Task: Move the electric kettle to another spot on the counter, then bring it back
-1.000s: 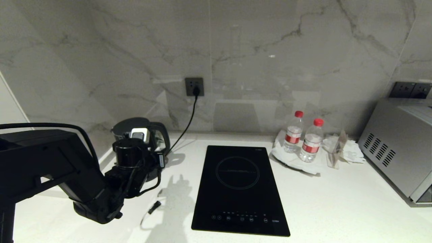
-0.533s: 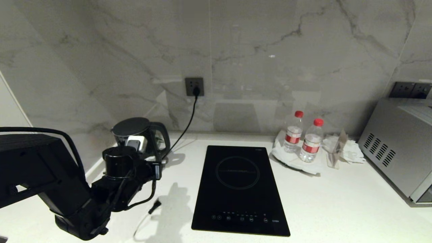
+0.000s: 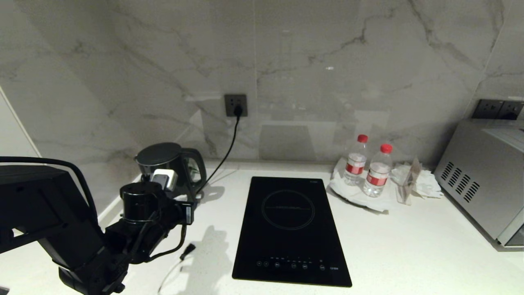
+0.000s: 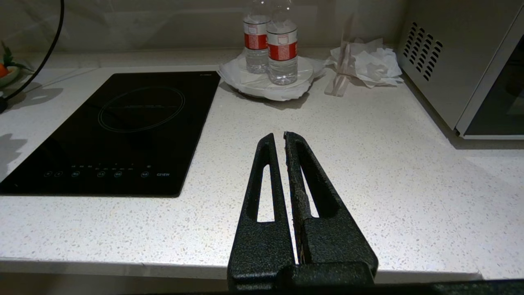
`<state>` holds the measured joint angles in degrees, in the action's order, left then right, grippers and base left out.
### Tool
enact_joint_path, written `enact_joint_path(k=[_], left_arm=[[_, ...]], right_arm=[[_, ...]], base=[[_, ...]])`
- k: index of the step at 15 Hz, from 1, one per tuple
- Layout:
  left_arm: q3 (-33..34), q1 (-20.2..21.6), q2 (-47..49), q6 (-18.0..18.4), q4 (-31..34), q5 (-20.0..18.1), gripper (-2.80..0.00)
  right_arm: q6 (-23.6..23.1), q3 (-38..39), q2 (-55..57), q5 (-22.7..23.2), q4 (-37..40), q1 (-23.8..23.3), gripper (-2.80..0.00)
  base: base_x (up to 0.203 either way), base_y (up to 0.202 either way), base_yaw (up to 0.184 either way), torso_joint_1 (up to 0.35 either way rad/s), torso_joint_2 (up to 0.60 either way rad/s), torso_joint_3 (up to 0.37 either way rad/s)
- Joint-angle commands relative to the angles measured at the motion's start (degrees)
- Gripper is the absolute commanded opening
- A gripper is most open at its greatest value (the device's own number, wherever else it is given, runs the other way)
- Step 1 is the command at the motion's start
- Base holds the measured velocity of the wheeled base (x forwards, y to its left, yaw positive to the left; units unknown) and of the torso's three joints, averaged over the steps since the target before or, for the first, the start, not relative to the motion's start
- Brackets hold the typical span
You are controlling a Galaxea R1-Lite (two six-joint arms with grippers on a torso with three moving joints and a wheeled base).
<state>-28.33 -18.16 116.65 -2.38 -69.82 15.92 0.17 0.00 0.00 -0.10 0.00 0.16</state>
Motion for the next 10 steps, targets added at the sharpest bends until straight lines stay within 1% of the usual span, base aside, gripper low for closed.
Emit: enact_joint_path(k=[1, 8, 10], left_arm=[[-0.2, -1.0, 0.2, 0.1, -0.4, 0.3, -2.80], [-0.1, -2.8, 0.2, 0.1, -0.4, 0.4, -2.80], [-0.5, -2.8, 0.6, 0.0, -0.2, 0.5, -2.80]], right_arm=[[0.0, 0.0, -0.1, 0.0, 0.0, 0.0, -2.80], [0.0, 0.0, -0.1, 0.0, 0.0, 0.0, -2.80], [0.0, 0.0, -0.1, 0.0, 0.0, 0.0, -2.80]], base=[[0.000, 0.000, 0.000, 0.000, 0.00, 0.000], [0.000, 0.000, 0.000, 0.000, 0.00, 0.000], [0.000, 0.000, 0.000, 0.003, 0.01, -0.092]])
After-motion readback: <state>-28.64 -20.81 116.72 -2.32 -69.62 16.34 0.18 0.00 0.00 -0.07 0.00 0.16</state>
